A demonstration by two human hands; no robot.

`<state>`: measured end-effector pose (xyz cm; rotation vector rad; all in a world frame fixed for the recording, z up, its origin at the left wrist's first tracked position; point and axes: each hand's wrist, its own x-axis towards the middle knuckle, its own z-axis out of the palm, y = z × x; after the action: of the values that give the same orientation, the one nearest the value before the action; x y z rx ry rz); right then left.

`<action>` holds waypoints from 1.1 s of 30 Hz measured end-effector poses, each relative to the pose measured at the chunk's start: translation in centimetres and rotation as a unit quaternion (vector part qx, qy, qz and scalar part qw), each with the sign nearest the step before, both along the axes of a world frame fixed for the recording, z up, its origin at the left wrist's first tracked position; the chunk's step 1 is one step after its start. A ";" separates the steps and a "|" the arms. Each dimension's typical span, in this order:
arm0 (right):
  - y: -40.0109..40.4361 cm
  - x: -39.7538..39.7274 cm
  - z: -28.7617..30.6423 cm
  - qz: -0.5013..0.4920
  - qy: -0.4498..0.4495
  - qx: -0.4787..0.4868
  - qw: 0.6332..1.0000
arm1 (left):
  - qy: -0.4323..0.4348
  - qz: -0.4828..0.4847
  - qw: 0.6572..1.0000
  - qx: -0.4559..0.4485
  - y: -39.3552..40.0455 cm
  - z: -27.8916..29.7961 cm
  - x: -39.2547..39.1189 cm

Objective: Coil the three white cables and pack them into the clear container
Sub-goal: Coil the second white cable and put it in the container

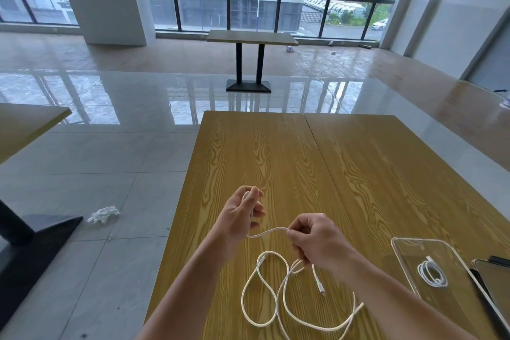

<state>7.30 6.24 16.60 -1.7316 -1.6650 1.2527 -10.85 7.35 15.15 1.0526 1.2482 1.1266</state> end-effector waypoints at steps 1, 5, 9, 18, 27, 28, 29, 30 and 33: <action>-0.1 -0.1 0.2 -0.004 0.022 0.000 1.000 | -0.005 0.005 1.000 -0.003 0.0 -0.2 0.1; -0.2 -0.9 1.1 -0.016 0.099 -0.001 0.995 | -0.053 0.013 0.998 -0.024 -0.2 -0.6 0.5; -0.5 -1.6 1.9 -0.029 0.199 -0.027 0.979 | -0.081 -0.006 0.996 -0.037 -0.4 -0.7 0.7; -0.9 -1.8 2.1 0.011 0.339 -0.083 0.937 | -0.114 -0.053 0.992 0.000 -0.9 -0.8 1.1; -1.1 -2.2 1.5 -0.017 0.277 -0.031 0.960 | -0.145 -0.055 0.988 -0.012 -1.0 -0.6 1.7; -1.2 -2.5 1.4 -0.022 0.269 -0.020 0.963 | -0.137 -0.056 0.989 -0.012 -0.9 -0.8 1.8; -1.2 -2.7 1.3 -0.025 0.259 -0.008 0.965 | -0.131 -0.058 0.990 -0.011 -0.9 -0.8 2.0; -1.3 -2.9 1.2 -0.025 0.252 0.004 0.967 | -0.124 -0.062 0.990 -0.007 -0.9 -0.9 2.1; -1.4 -3.2 1.0 0.003 0.243 0.022 0.970 | -0.107 -0.073 0.992 0.003 -0.8 -1.0 2.3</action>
<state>4.07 4.86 17.64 -1.2562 -1.3922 1.4827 -8.54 6.53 14.17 0.9840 0.9843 1.1004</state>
